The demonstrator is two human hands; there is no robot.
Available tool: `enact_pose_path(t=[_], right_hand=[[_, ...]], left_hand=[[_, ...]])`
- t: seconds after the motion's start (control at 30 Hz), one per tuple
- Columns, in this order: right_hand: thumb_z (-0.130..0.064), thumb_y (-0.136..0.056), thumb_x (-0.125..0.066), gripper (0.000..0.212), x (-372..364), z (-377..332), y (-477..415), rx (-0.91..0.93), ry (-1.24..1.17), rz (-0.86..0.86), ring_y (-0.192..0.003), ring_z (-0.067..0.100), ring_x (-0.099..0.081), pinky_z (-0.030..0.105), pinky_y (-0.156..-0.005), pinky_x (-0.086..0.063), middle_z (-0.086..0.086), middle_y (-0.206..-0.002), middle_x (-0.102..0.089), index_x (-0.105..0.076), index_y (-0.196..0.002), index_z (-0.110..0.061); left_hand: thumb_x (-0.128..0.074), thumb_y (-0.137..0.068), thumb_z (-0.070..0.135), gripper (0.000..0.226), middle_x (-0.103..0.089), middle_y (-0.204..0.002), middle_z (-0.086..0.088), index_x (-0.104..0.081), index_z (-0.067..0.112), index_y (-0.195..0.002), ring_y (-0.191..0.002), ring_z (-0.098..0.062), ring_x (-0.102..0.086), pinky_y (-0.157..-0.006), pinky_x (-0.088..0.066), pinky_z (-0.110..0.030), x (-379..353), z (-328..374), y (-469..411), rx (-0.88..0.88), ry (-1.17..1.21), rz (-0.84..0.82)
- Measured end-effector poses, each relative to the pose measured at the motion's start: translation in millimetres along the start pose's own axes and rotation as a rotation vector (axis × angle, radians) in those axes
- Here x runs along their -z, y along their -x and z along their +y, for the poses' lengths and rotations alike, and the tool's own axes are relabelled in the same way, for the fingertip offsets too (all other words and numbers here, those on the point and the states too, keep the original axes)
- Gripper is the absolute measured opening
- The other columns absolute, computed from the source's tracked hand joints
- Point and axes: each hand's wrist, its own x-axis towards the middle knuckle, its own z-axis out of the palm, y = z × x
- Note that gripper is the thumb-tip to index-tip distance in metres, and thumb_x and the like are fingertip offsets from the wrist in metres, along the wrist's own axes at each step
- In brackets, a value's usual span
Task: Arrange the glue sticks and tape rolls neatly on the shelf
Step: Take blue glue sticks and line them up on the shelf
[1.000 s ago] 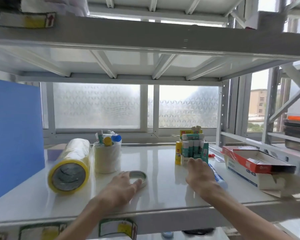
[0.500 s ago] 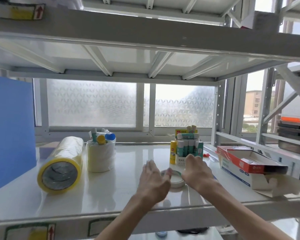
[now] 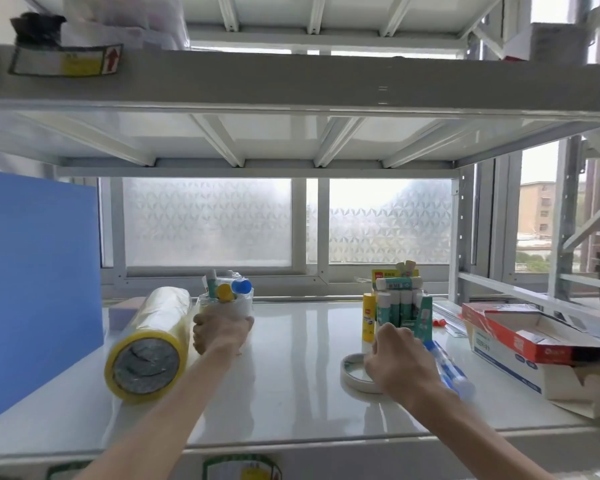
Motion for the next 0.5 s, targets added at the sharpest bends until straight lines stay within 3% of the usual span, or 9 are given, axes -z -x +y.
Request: enact_pose_path(t=[0.1, 0.2, 0.5], right_hand=[[-0.018, -0.087, -0.056, 0.018, 4.4, 5.8, -4.1, 0.008, -0.004, 0.061, -0.066, 0.024, -0.059, 0.03, -0.058, -0.045, 0.006, -0.075, -0.066, -0.069, -0.08, -0.008], [-0.019, -0.086, -0.057, 0.016, 4.2, 9.9, -8.5, 0.027, -0.059, 0.089, -0.071, 0.024, -0.067, 0.037, -0.068, -0.057, 0.006, -0.079, -0.07, -0.069, -0.082, -0.008], [-0.023, -0.087, -0.054, 0.021, -9.0, 27.5, -7.0, 0.0, -0.088, 0.126, -0.074, 0.024, -0.067, 0.034, -0.067, -0.055, 0.006, -0.082, -0.072, -0.069, -0.081, -0.01]], left_hand=[[-0.079, -0.073, 0.045, 0.087, -0.054, -0.133, -0.019, -0.036, -0.004, -0.13, -0.125, -0.035, -0.052, -0.099, -0.042, -0.038, -2.6, 3.5, -1.1, -0.049, -0.051, -0.066], [-0.078, -0.074, 0.046, 0.081, -0.057, -0.13, -0.017, -0.04, -0.002, -0.128, -0.122, -0.033, -0.055, -0.096, -0.044, -0.036, -17.8, 11.4, 12.2, -0.1, -0.048, -0.111], [-0.078, -0.074, 0.048, 0.079, -0.058, -0.131, -0.012, -0.041, 0.005, -0.129, -0.121, -0.03, -0.056, -0.099, -0.045, -0.035, -95.8, 46.3, 56.8, -0.197, 0.035, -0.313]])
